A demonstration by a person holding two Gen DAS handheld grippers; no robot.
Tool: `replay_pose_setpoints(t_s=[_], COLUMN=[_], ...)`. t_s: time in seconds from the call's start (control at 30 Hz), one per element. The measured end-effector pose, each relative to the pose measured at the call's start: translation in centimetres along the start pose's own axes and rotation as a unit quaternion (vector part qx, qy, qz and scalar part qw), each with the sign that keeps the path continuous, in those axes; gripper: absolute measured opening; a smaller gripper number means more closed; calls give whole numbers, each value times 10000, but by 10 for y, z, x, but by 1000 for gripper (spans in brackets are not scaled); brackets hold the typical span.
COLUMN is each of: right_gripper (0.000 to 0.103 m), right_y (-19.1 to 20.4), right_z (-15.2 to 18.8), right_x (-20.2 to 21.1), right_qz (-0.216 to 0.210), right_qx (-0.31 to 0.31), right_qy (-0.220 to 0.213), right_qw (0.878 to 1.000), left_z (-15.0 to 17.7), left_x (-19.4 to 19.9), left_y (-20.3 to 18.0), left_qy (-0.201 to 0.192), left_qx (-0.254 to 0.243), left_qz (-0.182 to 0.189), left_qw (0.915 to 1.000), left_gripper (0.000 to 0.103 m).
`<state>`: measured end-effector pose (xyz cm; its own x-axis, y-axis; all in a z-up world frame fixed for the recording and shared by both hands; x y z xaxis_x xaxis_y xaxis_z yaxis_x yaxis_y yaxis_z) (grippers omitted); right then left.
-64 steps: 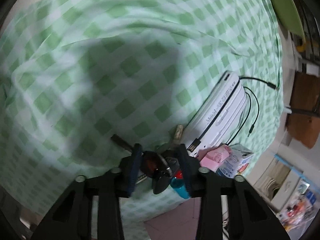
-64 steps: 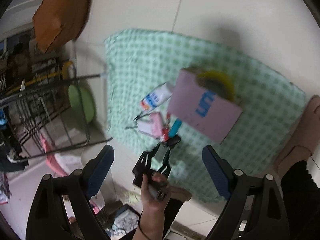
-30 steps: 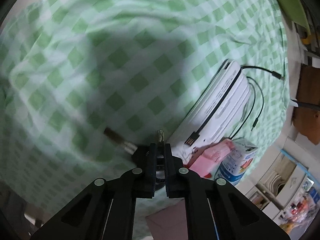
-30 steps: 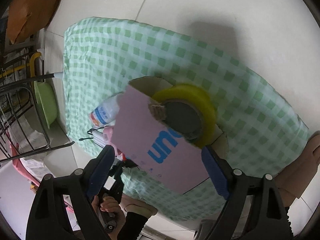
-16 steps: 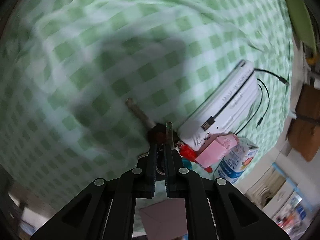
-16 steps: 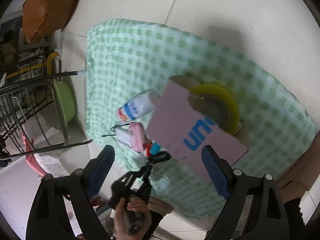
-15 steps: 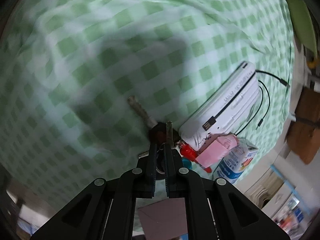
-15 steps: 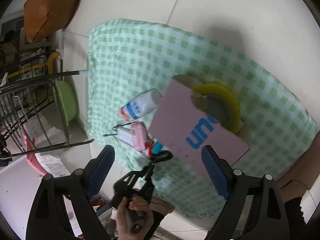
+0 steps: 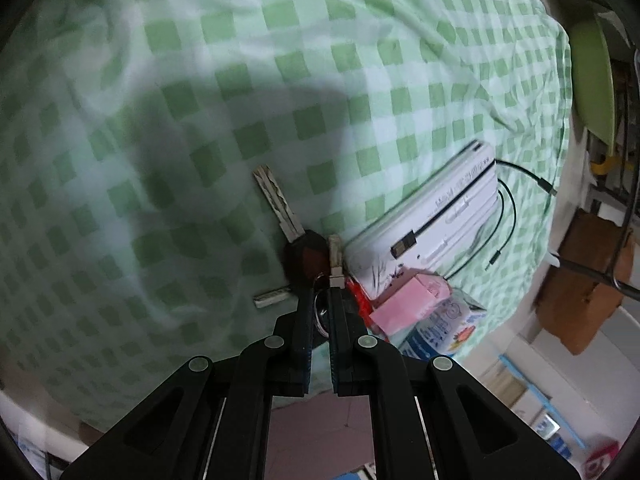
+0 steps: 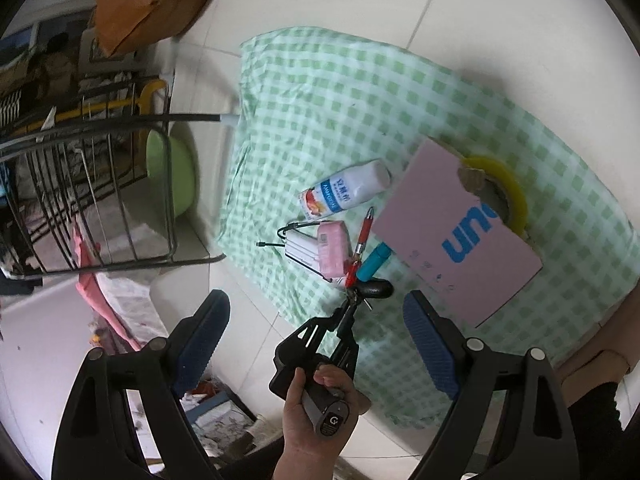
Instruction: Organize rigid objects
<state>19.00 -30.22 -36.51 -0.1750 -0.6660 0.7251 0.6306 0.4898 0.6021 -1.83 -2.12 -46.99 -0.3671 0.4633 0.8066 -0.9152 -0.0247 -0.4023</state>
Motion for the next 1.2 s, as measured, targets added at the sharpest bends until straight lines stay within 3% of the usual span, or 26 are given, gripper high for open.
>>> replay_pose_setpoints(t_s=[0.2, 0.57, 0.7, 0.77, 0.87, 0.9, 0.93, 1.0, 1.1, 1.2], right_gripper=[89, 89, 85, 77, 50, 39, 35, 27, 24, 25], right_y=[-5, 18, 27, 29, 29, 28, 26, 17, -6, -30], right_z=[3, 7, 14, 22, 36, 42, 46, 51, 58, 53], right_x=[-5, -3, -22, -41, -83, -103, -117, -141, -176, -202], right_qz=[85, -92, -242, -325, -282, -91, 131, 553, 885, 1046], right_qx=[-62, 34, 33, 18, 124, 323, 510, 732, 495, -74], right_qy=[78, 100, 292, 529, 997, 1143, 1189, 1268, 1352, 1145], right_qw=[9999, 9999, 9993, 9981, 9945, 9929, 9915, 9877, 9856, 9879], left_z=[-9, -22, -25, -20, -8, -3, 0, -2, -17, -42], left_x=[-1, 38, 80, 103, 140, 155, 177, 213, 245, 258], left_y=[-3, -50, -53, -60, -80, -93, -109, -138, -163, -167], left_qy=[419, 961, 811, 822, 1024, 1105, 1126, 947, 626, 432], left_qx=[-480, -1188, -1136, -1208, -1302, -1406, -1618, -1979, -2230, -1404], left_qz=[-121, 335, -159, -749, -1252, -1250, -1107, -761, -307, -115], left_qw=[9979, 9877, 9901, 9864, 9782, 9759, 9741, 9727, 9723, 9891], left_gripper=[0, 0, 0, 0, 18, 35, 48, 57, 70, 70])
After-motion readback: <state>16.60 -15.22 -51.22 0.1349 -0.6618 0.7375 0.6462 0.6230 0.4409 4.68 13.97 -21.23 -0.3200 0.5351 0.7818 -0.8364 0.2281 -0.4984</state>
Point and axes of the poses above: each gripper's, at about its wrist camera, not at the fingertips, and x roughly against the way its jaws point, y to its left, z to its underside, the point moved 4 cm from there along -x, roughly the way its jaws point, and after that the axes turned 2 degrees about y, right-handed, at the moved point
